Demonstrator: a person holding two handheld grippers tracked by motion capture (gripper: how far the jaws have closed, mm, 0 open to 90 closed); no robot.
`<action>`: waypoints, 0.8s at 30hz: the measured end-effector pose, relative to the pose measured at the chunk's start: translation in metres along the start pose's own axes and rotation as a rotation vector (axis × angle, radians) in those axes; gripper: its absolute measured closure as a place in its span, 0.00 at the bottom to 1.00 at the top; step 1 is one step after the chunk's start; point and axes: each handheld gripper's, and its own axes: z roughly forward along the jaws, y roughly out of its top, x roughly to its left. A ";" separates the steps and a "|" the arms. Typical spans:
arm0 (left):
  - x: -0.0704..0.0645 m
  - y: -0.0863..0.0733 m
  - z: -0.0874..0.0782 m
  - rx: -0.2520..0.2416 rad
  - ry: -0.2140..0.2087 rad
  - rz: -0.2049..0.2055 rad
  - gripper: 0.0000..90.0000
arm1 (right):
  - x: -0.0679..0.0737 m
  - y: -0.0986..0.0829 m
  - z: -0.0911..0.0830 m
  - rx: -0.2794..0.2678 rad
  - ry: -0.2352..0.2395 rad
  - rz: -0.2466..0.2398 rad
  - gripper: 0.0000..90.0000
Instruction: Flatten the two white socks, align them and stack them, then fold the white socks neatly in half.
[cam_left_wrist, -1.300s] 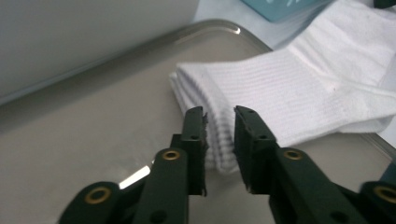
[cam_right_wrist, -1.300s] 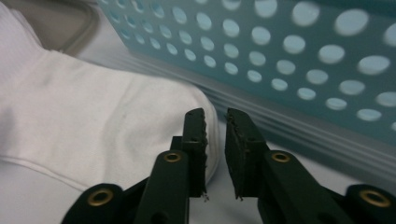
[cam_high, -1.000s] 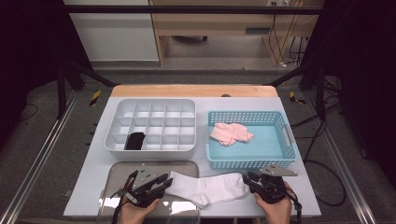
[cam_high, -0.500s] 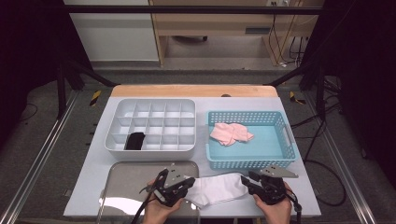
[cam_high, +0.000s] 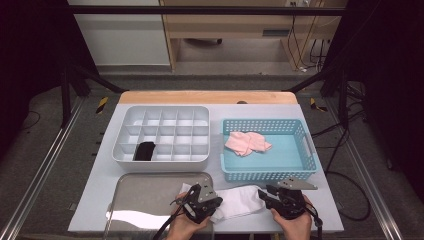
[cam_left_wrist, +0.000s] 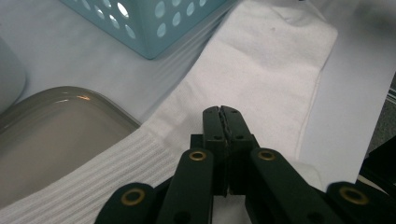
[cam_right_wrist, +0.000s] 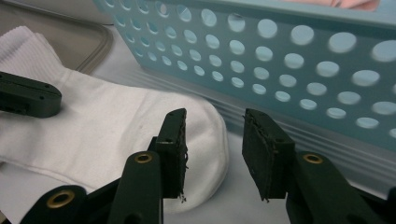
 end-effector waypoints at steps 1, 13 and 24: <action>0.000 0.000 0.001 0.003 0.000 0.001 0.98 | 0.000 0.000 0.000 -0.001 0.002 0.002 0.67; -0.001 0.000 0.006 0.020 -0.002 0.018 0.98 | -0.004 -0.006 0.011 0.079 0.000 0.025 0.67; 0.000 0.000 0.006 0.020 -0.010 0.004 0.98 | -0.003 -0.006 0.016 0.122 0.024 0.031 0.88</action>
